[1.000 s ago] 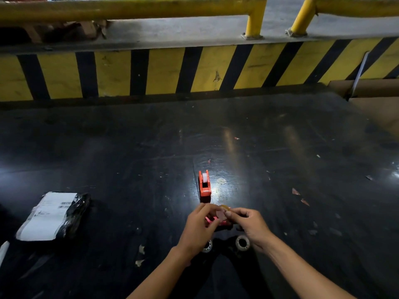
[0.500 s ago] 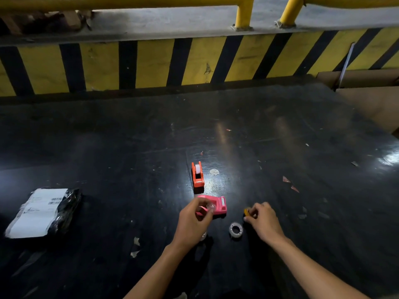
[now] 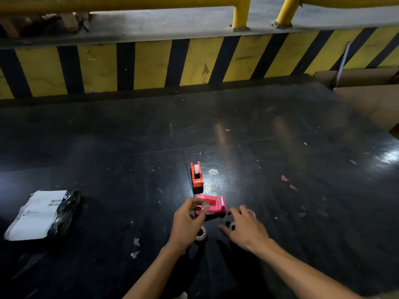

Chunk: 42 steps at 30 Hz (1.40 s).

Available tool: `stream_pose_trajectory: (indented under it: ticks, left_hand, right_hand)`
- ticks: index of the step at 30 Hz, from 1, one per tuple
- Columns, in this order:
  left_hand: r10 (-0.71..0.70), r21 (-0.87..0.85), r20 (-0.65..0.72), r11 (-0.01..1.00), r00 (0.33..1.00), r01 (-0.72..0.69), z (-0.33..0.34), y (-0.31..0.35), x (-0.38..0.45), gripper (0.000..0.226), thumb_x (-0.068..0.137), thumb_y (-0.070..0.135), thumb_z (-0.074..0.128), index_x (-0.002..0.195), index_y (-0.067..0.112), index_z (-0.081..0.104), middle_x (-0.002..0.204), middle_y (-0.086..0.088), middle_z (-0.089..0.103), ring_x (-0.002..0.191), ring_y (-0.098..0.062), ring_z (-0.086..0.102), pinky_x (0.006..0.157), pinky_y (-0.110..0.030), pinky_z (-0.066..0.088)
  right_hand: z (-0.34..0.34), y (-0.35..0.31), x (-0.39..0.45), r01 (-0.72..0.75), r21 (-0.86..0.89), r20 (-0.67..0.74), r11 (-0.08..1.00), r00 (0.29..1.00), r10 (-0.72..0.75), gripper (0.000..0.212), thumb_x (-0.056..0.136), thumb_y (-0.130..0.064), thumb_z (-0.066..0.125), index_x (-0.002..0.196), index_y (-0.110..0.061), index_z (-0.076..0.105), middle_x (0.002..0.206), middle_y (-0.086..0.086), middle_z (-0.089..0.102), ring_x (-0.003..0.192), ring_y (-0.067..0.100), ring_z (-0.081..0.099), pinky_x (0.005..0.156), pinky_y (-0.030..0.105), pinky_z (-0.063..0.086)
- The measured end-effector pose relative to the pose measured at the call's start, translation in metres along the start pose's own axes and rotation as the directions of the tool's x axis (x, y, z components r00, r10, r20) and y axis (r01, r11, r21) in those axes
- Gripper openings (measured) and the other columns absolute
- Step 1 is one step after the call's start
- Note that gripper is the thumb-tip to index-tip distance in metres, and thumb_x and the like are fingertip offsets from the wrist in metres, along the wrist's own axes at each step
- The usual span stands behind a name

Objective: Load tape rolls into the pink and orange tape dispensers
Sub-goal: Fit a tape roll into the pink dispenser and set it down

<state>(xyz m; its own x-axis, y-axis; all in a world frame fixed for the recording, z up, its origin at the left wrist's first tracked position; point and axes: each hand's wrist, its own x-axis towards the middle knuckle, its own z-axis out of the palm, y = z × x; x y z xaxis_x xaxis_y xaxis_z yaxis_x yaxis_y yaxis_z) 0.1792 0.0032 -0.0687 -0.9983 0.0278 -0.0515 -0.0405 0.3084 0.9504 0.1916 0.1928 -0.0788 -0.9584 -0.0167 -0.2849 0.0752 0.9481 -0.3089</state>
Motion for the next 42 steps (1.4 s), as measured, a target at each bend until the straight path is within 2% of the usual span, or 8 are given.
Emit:
stream_pose_trajectory:
  ticks: [5, 9, 13, 16, 28, 35, 39, 42]
  left_hand:
    - [0.002, 0.009, -0.019, 1.0, 1.0, -0.002, -0.002, 0.003, -0.002, 0.023, 0.087, 0.012, 0.073, 0.094, 0.032, 0.065, 0.094, 0.013, 0.073, 0.085, -0.008, 0.069, 0.074, -0.027, 0.059]
    - [-0.011, 0.013, -0.037, 1.0, 0.999, 0.011, -0.006, 0.004, -0.002, 0.02, 0.086, 0.012, 0.075, 0.097, 0.028, 0.067, 0.093, 0.011, 0.073, 0.08, -0.002, 0.067, 0.069, -0.016, 0.055]
    - [-0.006, -0.003, -0.029, 1.0, 1.0, 0.006, -0.008, 0.01, -0.003, 0.019, 0.087, 0.015, 0.075, 0.097, 0.03, 0.068, 0.092, 0.012, 0.074, 0.082, -0.002, 0.068, 0.071, -0.016, 0.055]
    - [0.007, -0.033, -0.012, 0.999, 1.0, -0.007, -0.005, 0.018, -0.005, 0.023, 0.086, 0.013, 0.076, 0.097, 0.033, 0.07, 0.088, 0.011, 0.076, 0.079, -0.007, 0.07, 0.069, -0.015, 0.055]
    - [0.226, 0.159, 0.009, 0.962, 0.974, -0.224, -0.008, 0.026, -0.002, 0.025, 0.085, 0.013, 0.077, 0.105, 0.028, 0.075, 0.092, 0.022, 0.071, 0.081, -0.003, 0.067, 0.07, -0.01, 0.051]
    - [0.355, 0.284, 0.1, 0.885, 0.929, -0.369, -0.011, 0.025, 0.002, 0.02, 0.088, 0.013, 0.074, 0.107, 0.019, 0.075, 0.096, 0.023, 0.064, 0.085, 0.011, 0.061, 0.074, -0.002, 0.044]
    - [0.358, 0.292, 0.1, 0.881, 0.928, -0.372, -0.012, 0.023, 0.001, 0.016, 0.088, 0.017, 0.074, 0.103, 0.022, 0.072, 0.092, 0.026, 0.063, 0.084, 0.006, 0.062, 0.073, -0.003, 0.043]
    - [0.333, 0.273, 0.059, 0.901, 0.941, -0.336, -0.01, 0.022, 0.0, 0.011, 0.09, 0.025, 0.073, 0.1, 0.027, 0.068, 0.091, 0.016, 0.068, 0.084, 0.0, 0.063, 0.072, -0.006, 0.045]
  right_hand:
    - [0.008, -0.004, -0.001, -0.035, -0.07, 0.153, 0.997, 0.987, 0.046, 0.044, 0.088, -0.036, 0.058, 0.127, -0.022, 0.044, 0.128, 0.011, 0.041, 0.122, 0.038, 0.045, 0.093, 0.048, 0.049]
    - [-0.003, -0.004, 0.011, -0.049, 0.365, 0.131, 0.93, 0.991, 0.001, 0.025, 0.089, -0.023, 0.063, 0.112, -0.013, 0.061, 0.105, 0.01, 0.065, 0.098, 0.026, 0.065, 0.086, 0.033, 0.05]
    - [-0.024, -0.013, 0.013, -0.154, 0.949, 0.178, 0.277, 0.982, -0.063, 0.032, 0.088, -0.002, 0.067, 0.118, 0.003, 0.058, 0.092, 0.015, 0.068, 0.07, 0.015, 0.069, 0.065, 0.023, 0.058]
    - [-0.036, -0.019, 0.014, -0.122, 0.987, 0.134, 0.106, 0.984, -0.119, 0.032, 0.088, 0.0, 0.065, 0.12, 0.001, 0.06, 0.107, 0.021, 0.067, 0.087, 0.026, 0.07, 0.074, 0.025, 0.061]
    - [-0.037, -0.031, 0.007, -0.151, 0.984, 0.132, -0.091, 0.974, -0.183, 0.024, 0.085, -0.004, 0.064, 0.109, -0.001, 0.067, 0.096, 0.018, 0.075, 0.083, 0.024, 0.074, 0.069, 0.024, 0.06]
    - [-0.036, -0.03, 0.005, -0.213, 0.971, 0.18, -0.112, 0.951, -0.25, 0.023, 0.093, -0.005, 0.058, 0.114, 0.0, 0.067, 0.105, 0.02, 0.075, 0.095, 0.025, 0.074, 0.075, 0.025, 0.06]
    - [-0.033, -0.025, 0.008, -0.229, 0.971, 0.204, -0.062, 0.938, -0.279, 0.033, 0.091, -0.013, 0.064, 0.122, -0.002, 0.064, 0.12, 0.024, 0.069, 0.113, 0.034, 0.066, 0.095, 0.034, 0.056]
    - [-0.03, -0.026, 0.011, -0.213, 0.977, 0.208, -0.003, 0.956, -0.207, 0.041, 0.085, -0.021, 0.069, 0.121, -0.003, 0.063, 0.117, 0.025, 0.07, 0.103, 0.031, 0.069, 0.086, 0.031, 0.059]
